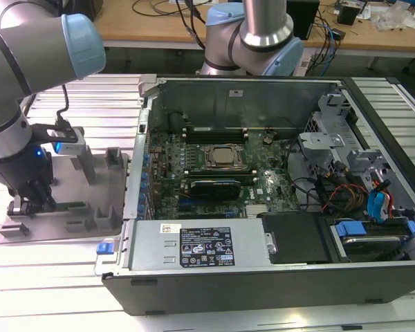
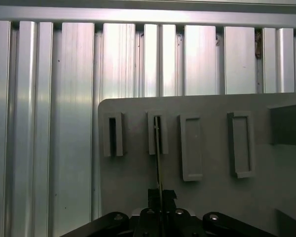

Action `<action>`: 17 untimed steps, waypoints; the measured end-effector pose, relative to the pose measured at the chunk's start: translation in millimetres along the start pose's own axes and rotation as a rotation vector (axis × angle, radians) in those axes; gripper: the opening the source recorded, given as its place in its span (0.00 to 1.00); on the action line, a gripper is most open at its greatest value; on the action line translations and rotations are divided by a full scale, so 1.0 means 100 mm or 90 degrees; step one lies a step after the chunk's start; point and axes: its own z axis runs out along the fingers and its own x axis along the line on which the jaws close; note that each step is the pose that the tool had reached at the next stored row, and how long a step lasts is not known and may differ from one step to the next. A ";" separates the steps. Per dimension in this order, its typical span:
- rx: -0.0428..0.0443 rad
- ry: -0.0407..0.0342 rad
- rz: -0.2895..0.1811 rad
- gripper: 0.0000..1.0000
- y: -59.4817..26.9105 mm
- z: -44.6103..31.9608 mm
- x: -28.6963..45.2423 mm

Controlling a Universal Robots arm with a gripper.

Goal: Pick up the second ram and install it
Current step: 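Pick up the second ram and move it above second insertion slot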

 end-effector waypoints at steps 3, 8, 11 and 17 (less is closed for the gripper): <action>0.0000 0.0000 0.000 0.11 0.003 -0.063 -0.001; -0.0001 0.0000 0.000 0.11 0.008 -0.166 -0.004; 0.0000 0.0000 0.000 0.11 0.010 -0.222 -0.005; -0.0001 0.0000 0.000 0.11 0.016 -0.351 -0.008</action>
